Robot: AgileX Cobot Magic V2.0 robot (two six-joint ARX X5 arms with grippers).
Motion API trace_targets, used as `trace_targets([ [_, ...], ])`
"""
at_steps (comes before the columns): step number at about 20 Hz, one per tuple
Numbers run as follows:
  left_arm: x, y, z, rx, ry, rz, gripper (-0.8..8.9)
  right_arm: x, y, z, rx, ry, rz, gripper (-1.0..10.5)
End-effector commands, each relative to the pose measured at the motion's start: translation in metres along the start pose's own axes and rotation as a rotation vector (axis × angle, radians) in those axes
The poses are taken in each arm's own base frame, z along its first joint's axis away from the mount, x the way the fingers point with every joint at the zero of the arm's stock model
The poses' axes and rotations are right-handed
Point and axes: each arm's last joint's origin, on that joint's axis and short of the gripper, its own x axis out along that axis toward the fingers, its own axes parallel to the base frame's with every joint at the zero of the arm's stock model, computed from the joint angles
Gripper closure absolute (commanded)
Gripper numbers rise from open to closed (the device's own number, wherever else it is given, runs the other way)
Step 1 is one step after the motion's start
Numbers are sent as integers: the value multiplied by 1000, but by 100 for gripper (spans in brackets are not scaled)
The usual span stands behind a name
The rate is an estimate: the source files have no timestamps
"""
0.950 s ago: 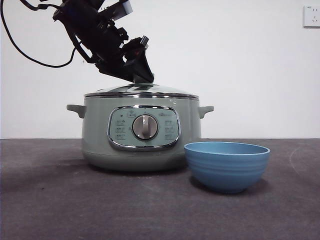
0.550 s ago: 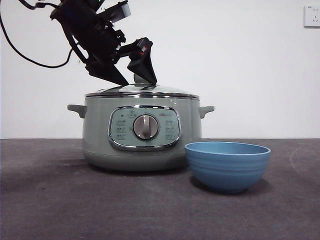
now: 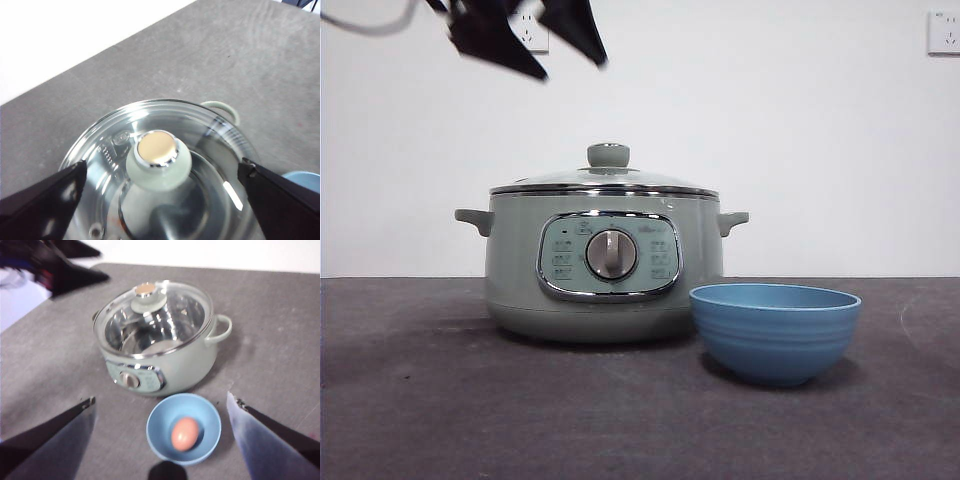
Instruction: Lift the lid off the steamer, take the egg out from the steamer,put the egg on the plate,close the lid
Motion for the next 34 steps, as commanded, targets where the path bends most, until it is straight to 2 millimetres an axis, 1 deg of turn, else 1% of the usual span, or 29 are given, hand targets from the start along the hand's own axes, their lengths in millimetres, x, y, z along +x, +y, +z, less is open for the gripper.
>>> trace_targets([
  [1,-32,-7,3,-10,7,-4,279,0,1,-2,11,18,38,506],
  [6,-91,-21,1,-47,34,-51,285,-1,3,-6,16,70,105,507],
  [10,-128,-33,-5,-94,57,-123,290,-1,4,-11,28,127,154,509],
  [13,-149,-40,-11,-108,70,-176,390,-2,4,-15,40,176,172,509],
  [15,-160,-44,-15,-114,80,-206,457,-2,3,-18,49,206,168,511],
  [16,-163,-45,-16,-117,86,-212,507,-2,3,-19,52,217,165,515],
  [17,-167,-46,-18,-120,95,-220,581,-3,3,-20,54,229,163,545],
  [18,-169,-47,-19,-122,102,-223,656,-3,3,-21,55,239,161,602],
  [20,-171,-48,-21,-128,116,-232,837,-3,3,-22,57,255,158,795],
  [21,-171,-48,-22,-130,123,-234,818,-3,2,-23,57,260,157,894],
  [22,-171,-48,-23,-132,130,-235,821,-3,2,-23,57,261,157,970],
  [23,-171,-49,-23,-134,138,-236,821,-3,2,-23,58,261,157,955],
  [34,-171,-49,-24,-138,151,-236,818,-3,2,-23,55,258,150,946],
])
